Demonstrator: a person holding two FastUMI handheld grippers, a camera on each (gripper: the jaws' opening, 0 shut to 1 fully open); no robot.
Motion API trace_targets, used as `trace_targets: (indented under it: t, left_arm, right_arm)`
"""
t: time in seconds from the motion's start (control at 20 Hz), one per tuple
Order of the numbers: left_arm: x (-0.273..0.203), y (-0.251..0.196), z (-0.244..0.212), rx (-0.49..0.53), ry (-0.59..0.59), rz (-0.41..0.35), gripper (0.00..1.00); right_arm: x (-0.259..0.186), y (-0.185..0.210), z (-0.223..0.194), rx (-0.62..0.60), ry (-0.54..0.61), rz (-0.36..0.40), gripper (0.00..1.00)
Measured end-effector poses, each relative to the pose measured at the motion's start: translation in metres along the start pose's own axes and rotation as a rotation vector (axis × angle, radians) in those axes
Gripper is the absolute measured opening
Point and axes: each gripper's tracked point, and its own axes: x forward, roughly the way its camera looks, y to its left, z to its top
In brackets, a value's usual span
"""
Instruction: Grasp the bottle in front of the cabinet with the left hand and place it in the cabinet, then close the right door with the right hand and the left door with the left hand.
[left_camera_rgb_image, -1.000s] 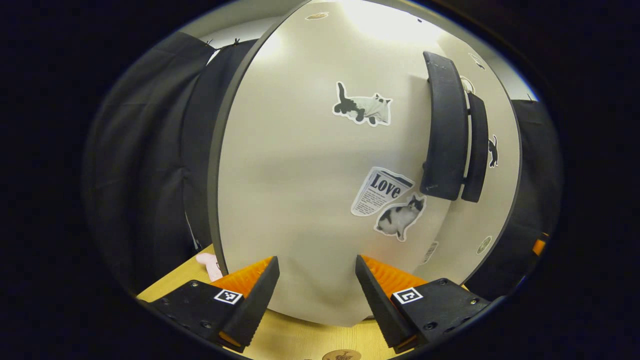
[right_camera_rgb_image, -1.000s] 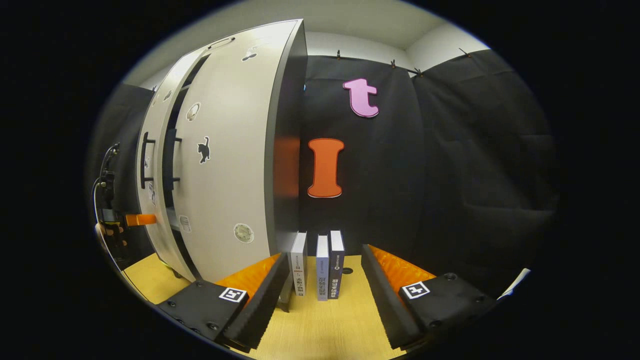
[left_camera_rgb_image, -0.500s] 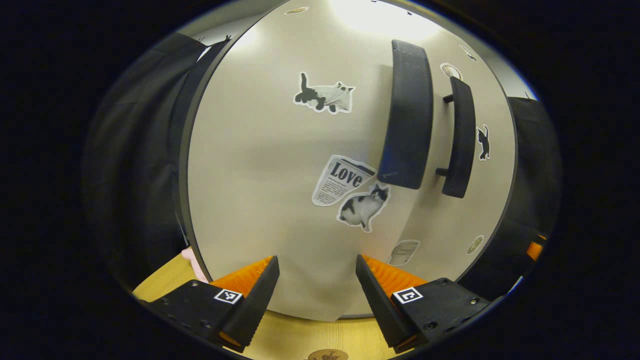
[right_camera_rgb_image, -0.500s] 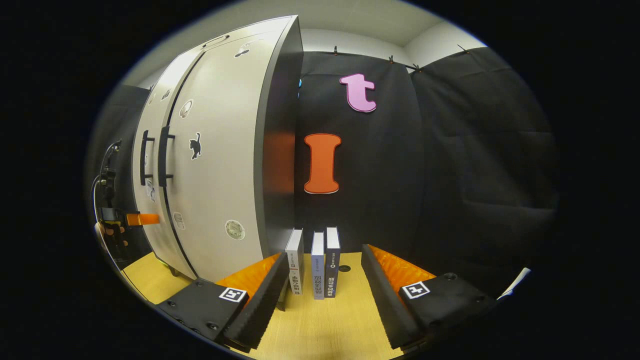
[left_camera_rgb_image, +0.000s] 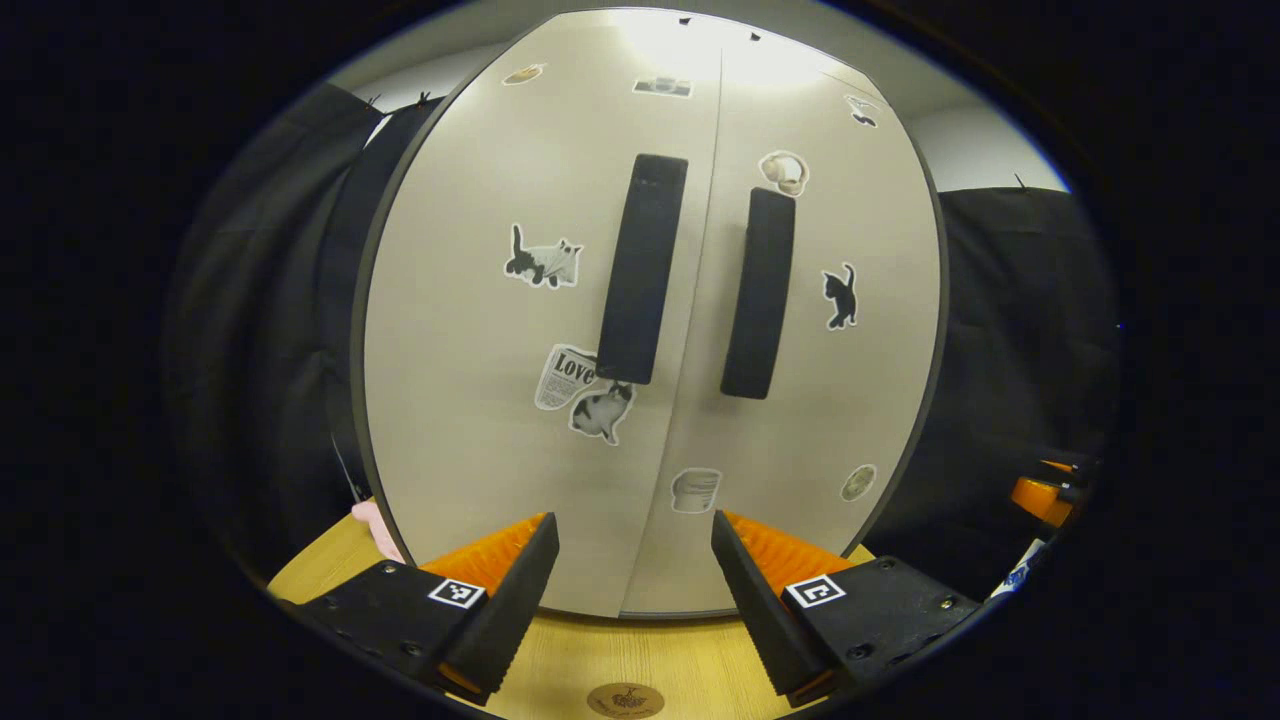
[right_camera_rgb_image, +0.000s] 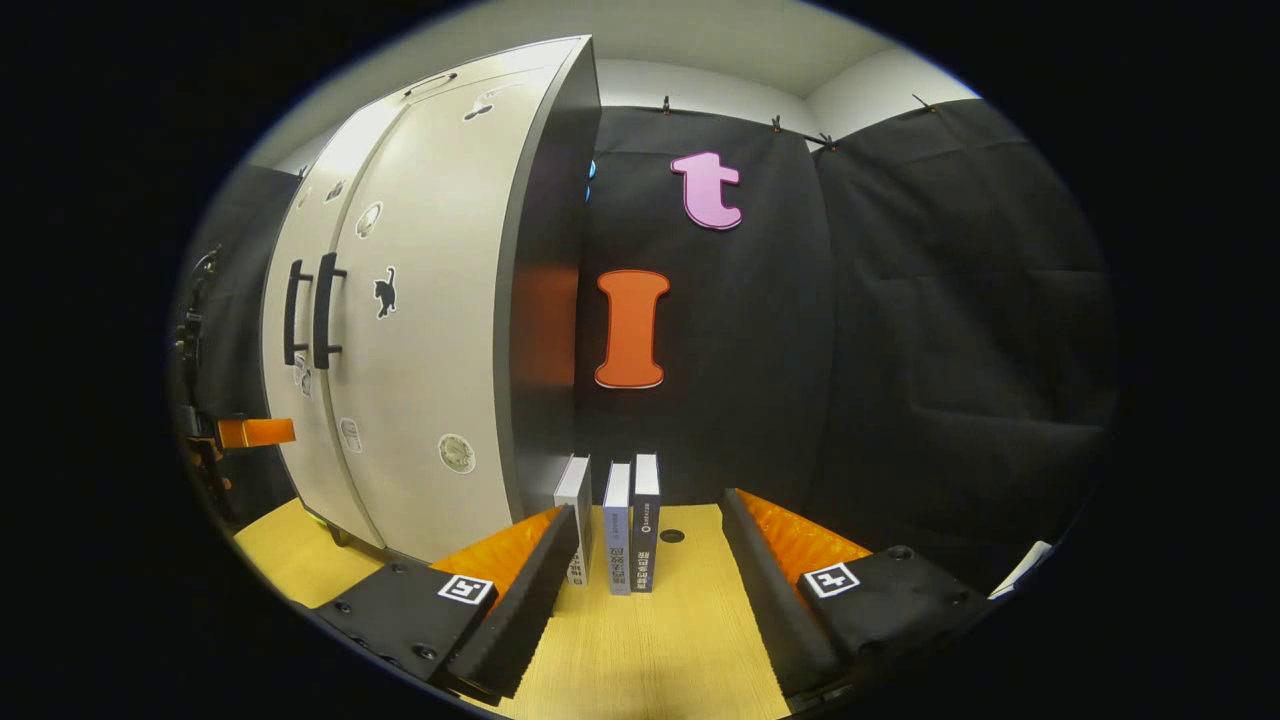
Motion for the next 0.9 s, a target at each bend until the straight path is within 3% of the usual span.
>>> trace_targets:
  t: [0.4,0.55,0.9]
  left_arm:
    - [-0.05,-0.02,0.048,-0.02,-0.096,0.003,0.91]
    - [-0.067,-0.022,0.061,-0.008,-0.133,0.015,0.94]
    - [-0.078,-0.022,0.067,-0.007,-0.16,0.029,0.94]
  right_arm:
    - [-0.019,-0.003,0.022,0.008,-0.04,0.038,0.97]
    - [-0.025,-0.005,0.03,-0.003,-0.06,0.046,0.97]
    - [-0.022,-0.003,0.034,-0.012,-0.069,0.057,0.97]
